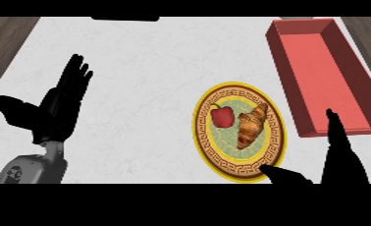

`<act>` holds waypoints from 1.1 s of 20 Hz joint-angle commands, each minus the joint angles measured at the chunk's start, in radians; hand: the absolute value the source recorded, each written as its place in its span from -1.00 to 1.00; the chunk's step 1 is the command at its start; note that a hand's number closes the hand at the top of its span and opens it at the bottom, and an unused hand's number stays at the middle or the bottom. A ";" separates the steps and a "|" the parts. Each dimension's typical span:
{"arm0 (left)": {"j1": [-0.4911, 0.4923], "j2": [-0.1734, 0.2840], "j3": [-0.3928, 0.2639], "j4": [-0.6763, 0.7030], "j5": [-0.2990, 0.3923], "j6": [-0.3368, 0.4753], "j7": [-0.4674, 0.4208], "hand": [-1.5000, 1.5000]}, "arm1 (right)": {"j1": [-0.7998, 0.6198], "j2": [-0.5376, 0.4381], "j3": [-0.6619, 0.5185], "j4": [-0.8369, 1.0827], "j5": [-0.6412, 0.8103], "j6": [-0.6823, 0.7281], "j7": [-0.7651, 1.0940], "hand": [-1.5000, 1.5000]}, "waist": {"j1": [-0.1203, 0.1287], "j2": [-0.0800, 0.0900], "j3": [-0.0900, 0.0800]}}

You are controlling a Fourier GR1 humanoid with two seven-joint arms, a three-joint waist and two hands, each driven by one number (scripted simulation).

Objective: Pick the croissant from the plate and place it in the cardboard box

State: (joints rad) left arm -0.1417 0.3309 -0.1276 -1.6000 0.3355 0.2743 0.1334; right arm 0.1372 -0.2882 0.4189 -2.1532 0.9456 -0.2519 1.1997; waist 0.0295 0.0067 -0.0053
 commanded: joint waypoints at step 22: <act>0.043 -0.048 0.042 -0.035 -0.047 -0.011 0.014 0.00 | -0.245 0.288 -0.055 0.392 0.110 0.022 0.119 -1.00 | -0.027 -0.006 0.005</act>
State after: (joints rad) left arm -0.0914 0.3009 -0.0845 -1.6438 0.3024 0.2558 0.1491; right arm -0.1039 -0.0078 0.3628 -1.8166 1.0778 -0.1628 1.1818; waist 0.0054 -0.0002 -0.0004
